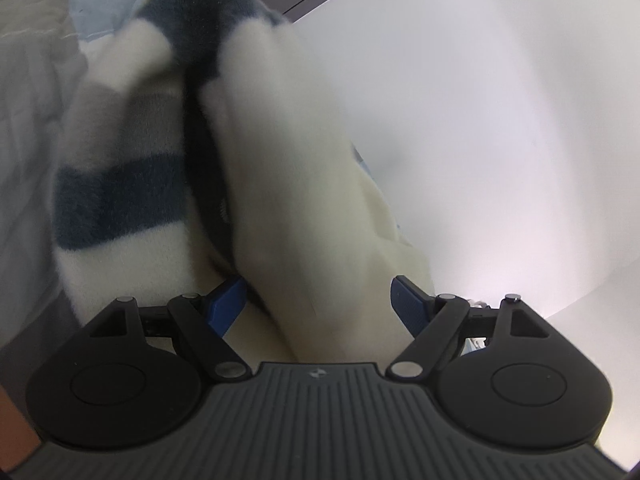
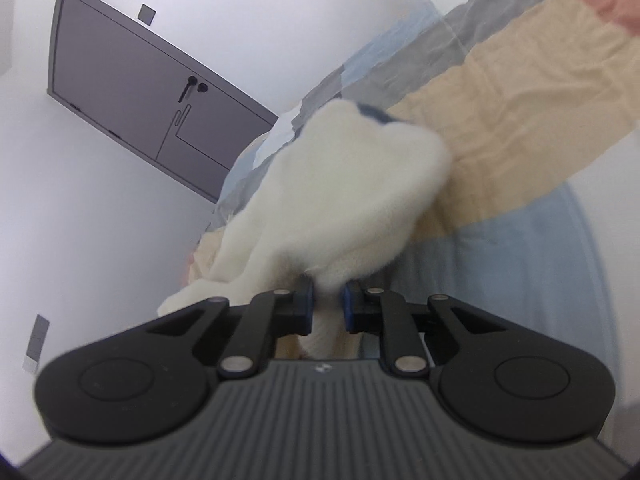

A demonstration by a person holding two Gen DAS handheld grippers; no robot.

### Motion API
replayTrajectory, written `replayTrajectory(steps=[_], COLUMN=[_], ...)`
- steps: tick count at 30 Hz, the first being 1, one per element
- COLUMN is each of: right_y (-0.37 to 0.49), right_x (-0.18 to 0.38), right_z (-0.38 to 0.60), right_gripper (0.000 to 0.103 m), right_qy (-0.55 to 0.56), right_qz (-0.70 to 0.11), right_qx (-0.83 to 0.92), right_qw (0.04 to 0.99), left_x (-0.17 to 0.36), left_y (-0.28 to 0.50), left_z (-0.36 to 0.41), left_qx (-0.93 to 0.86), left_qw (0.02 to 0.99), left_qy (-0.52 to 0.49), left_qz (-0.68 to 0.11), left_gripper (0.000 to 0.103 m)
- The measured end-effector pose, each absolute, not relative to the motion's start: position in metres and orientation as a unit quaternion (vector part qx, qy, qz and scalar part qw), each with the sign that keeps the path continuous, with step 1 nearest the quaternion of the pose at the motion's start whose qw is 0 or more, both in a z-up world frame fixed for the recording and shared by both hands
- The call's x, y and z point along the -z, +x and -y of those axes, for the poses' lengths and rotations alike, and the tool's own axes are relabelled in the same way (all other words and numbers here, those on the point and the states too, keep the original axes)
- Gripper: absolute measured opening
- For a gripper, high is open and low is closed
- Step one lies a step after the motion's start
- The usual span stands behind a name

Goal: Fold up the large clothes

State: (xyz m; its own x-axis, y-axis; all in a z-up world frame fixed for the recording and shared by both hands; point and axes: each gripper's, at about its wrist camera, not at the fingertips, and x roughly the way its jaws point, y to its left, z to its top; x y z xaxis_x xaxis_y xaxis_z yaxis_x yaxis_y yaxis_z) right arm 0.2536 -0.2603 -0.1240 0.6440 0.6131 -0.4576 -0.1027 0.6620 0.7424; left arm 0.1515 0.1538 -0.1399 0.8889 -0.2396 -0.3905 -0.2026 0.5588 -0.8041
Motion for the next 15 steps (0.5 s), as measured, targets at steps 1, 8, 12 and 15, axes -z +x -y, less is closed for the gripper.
replayTrajectory(steps=[1, 8, 12, 15], right_y=[0.25, 0.241, 0.239, 0.238], right_x=[0.126, 0.166, 0.161, 0.158], right_z=[0.264, 0.278, 0.28, 0.286], right_gripper=[0.017, 0.018, 0.023, 0.039], right_qy=[0.352, 0.379, 0.382, 0.397], right_qz=[-0.368, -0.445, -0.437, -0.428], right_qx=[-0.205, -0.151, -0.157, -0.161], right_qw=[0.835, 0.797, 0.799, 0.796], left_x=[0.141, 0.147, 0.148, 0.146], left_y=[0.15, 0.16, 0.164, 0.161], left_z=[-0.154, -0.148, -0.145, -0.144], left_qx=[0.012, -0.004, -0.004, 0.001], left_qw=[0.848, 0.847, 0.848, 0.844], left_qy=[-0.473, -0.446, -0.433, -0.435], left_qz=[-0.237, -0.288, -0.305, -0.313], left_gripper=[0.083, 0.082, 0.082, 0.082])
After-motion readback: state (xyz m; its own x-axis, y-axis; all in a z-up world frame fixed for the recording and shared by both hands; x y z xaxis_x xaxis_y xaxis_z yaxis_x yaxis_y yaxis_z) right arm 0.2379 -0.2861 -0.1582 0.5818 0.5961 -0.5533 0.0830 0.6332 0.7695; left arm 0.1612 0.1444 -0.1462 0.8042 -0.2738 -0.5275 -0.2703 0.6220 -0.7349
